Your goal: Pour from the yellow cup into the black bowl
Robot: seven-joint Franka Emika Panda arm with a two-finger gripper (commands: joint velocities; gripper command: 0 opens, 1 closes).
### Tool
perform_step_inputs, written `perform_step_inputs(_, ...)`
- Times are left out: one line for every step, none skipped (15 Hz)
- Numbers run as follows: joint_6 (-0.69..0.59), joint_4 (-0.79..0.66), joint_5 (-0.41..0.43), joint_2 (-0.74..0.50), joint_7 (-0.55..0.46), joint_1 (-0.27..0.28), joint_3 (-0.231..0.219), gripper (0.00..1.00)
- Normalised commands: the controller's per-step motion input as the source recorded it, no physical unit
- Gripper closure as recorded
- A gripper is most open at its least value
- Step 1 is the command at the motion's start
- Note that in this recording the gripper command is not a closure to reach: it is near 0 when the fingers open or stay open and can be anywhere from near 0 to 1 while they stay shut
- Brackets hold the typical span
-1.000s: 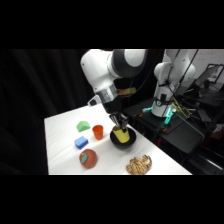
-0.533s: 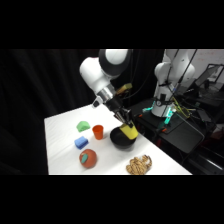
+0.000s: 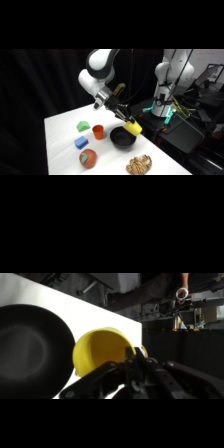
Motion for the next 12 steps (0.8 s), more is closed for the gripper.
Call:
perform_step_inputs(-0.46, 0.36, 0.105, 0.31, -0.42, -0.099, -0.052, 0.18)
perform_step_inputs(-0.44, 0.37, 0.101, 0.30, -0.40, -0.092, -0.040, 0.18)
perform_step_inputs(-0.42, 0.36, 0.101, 0.29, -0.38, -0.086, -0.030, 0.18)
perform_step_inputs(-0.38, 0.34, 0.087, 0.26, -0.32, -0.069, -0.022, 0.18)
perform_step_inputs(-0.31, 0.29, 0.082, 0.20, -0.25, -0.044, -0.019, 0.18)
perform_step_inputs(-0.11, 0.19, 0.075, 0.08, -0.15, 0.005, -0.027, 0.18)
perform_step_inputs(0.21, 0.03, 0.050, -0.09, -0.07, 0.073, -0.048, 0.18)
perform_step_inputs(0.27, -0.03, 0.027, -0.17, -0.05, 0.090, -0.047, 0.18)
perform_step_inputs(0.46, -0.14, -0.034, -0.28, 0.02, 0.145, -0.060, 0.18)
perform_step_inputs(0.59, -0.21, -0.081, -0.36, 0.06, 0.180, -0.063, 0.18)
perform_step_inputs(0.64, -0.27, -0.107, -0.40, 0.11, 0.194, -0.057, 0.18)
perform_step_inputs(0.65, -0.33, -0.134, -0.45, 0.13, 0.200, -0.042, 0.18)
